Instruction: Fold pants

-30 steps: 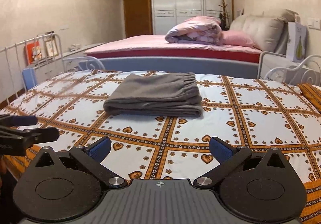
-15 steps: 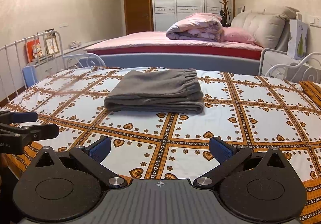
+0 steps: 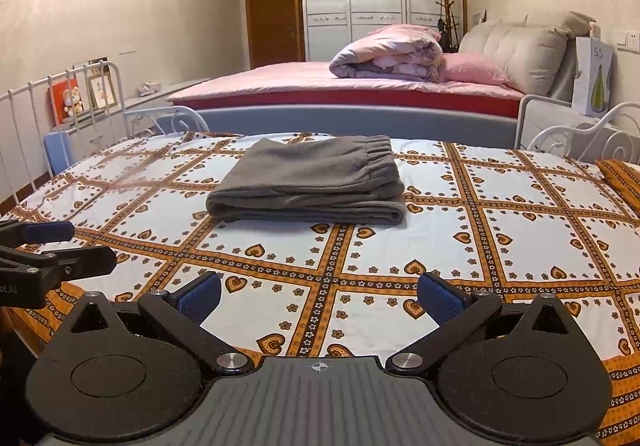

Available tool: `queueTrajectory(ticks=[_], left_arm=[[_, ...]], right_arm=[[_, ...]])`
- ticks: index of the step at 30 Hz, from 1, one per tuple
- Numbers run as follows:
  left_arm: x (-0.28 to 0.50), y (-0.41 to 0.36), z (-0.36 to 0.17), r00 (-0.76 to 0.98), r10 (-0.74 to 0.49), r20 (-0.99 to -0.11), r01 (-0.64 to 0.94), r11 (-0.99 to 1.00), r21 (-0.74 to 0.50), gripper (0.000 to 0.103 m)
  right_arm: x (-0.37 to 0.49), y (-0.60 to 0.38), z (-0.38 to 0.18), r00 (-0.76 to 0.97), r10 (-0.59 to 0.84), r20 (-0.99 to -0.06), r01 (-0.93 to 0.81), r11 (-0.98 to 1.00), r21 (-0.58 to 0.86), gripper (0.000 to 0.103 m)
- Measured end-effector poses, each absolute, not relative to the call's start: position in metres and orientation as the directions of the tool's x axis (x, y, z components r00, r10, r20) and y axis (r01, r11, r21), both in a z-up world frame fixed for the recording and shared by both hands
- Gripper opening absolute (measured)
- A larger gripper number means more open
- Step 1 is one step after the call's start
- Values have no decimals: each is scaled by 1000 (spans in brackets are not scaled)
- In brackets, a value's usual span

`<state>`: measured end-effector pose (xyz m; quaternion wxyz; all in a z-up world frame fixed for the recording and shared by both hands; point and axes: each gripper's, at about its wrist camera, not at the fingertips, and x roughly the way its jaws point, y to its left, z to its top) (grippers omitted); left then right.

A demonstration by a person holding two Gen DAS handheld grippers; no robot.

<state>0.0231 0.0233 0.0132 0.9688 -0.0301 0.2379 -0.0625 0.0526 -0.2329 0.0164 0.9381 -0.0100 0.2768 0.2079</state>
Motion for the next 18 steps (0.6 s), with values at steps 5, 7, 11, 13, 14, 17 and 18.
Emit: queueTrajectory(ticks=[5, 7, 11, 13, 14, 17, 18], left_arm=[[23, 23, 14, 881, -133, -454, 104, 991, -87, 97], [23, 23, 14, 881, -136, -453, 106, 990, -90, 97], [23, 24, 14, 883, -135, -449, 106, 990, -89, 97], [23, 24, 14, 884, -135, -448, 107, 990, -89, 97], [23, 24, 14, 884, -136, -447, 108, 990, -88, 97], [23, 24, 14, 884, -137, -448, 109, 990, -88, 97], [22, 24, 14, 884, -136, -447, 109, 990, -87, 97]], right_arm=[[52, -233, 17, 762, 384, -521, -394, 914, 96, 103], [52, -234, 17, 763, 384, -520, -393, 914, 99, 103], [53, -234, 17, 762, 385, -520, -393, 914, 100, 103], [53, -234, 18, 762, 385, -520, -395, 913, 97, 103], [53, -234, 18, 762, 385, -520, -395, 913, 97, 103], [53, -235, 17, 762, 385, -521, -395, 914, 98, 103], [53, -235, 17, 762, 385, -520, -395, 913, 97, 103]])
